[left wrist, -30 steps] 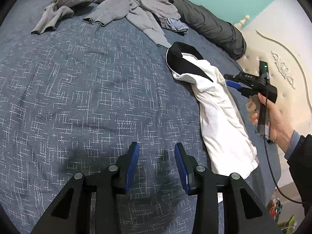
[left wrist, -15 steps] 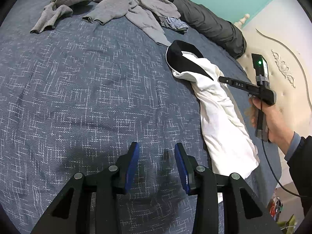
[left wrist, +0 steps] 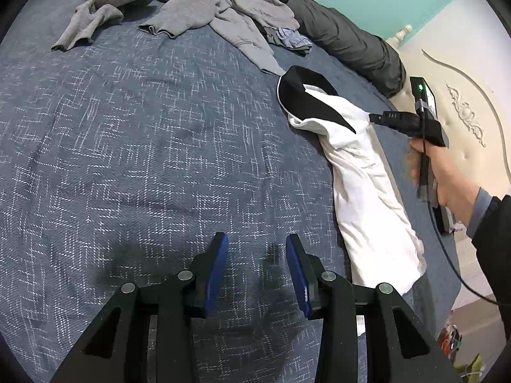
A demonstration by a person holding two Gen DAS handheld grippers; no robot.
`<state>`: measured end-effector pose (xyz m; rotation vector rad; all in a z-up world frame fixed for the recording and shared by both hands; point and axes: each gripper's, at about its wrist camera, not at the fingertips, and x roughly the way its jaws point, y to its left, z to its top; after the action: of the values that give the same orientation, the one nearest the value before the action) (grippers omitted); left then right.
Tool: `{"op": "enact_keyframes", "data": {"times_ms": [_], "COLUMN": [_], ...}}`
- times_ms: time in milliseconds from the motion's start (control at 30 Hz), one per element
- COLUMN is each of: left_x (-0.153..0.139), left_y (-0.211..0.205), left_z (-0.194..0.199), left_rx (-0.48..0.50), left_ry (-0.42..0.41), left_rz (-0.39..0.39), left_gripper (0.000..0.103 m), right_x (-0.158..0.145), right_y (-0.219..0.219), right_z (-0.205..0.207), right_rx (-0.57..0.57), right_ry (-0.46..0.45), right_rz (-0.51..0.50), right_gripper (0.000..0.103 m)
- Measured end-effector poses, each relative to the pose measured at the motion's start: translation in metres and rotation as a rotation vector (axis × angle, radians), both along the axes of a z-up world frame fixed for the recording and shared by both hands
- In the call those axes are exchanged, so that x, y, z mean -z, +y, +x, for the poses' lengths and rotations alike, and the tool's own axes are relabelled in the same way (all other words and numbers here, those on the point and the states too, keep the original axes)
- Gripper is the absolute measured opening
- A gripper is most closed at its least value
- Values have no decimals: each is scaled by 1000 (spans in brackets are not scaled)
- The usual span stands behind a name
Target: Fold clothes
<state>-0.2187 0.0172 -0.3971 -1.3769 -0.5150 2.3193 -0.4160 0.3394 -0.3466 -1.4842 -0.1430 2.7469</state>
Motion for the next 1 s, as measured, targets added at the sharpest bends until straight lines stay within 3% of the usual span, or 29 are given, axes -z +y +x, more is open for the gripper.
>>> {"op": "enact_keyframes", "data": {"times_ms": [233, 333, 367, 400, 433, 600, 767, 833, 900, 1000], "left_x": [1, 1, 1, 0, 0, 0, 1, 1, 2, 3], "left_y": [-2, -2, -2, -1, -1, 0, 1, 1, 1, 1], "left_z": [-1, -1, -1, -1, 0, 0, 0, -1, -2, -2], "left_rx": [-2, 0, 1, 2, 3, 2, 4, 3, 2, 2], "left_ry": [-1, -2, -2, -2, -1, 1, 1, 0, -3, -4], "left_rz": [2, 4, 3, 3, 2, 1, -3, -5, -6, -7], "left_gripper": [41, 41, 41, 41, 41, 41, 41, 41, 41, 41], "right_x": [9, -2, -6, -9, -12, -16, 3, 9, 12, 9], "right_y": [27, 32, 33, 35, 36, 38, 22, 21, 19, 16], "right_z": [-18, -12, -9, -7, -4, 12, 17, 18, 19, 22], "right_rx": [148, 148, 144, 137, 130, 65, -14, -18, -22, -34], "right_ry": [-88, -26, -13, -2, 10, 28, -34, -37, -37, -8], "right_rz": [-191, -274, -289, -301, -312, -348, -269, -274, -270, -247], "right_gripper": [6, 14, 23, 32, 34, 35, 35, 31, 9, 2]}}
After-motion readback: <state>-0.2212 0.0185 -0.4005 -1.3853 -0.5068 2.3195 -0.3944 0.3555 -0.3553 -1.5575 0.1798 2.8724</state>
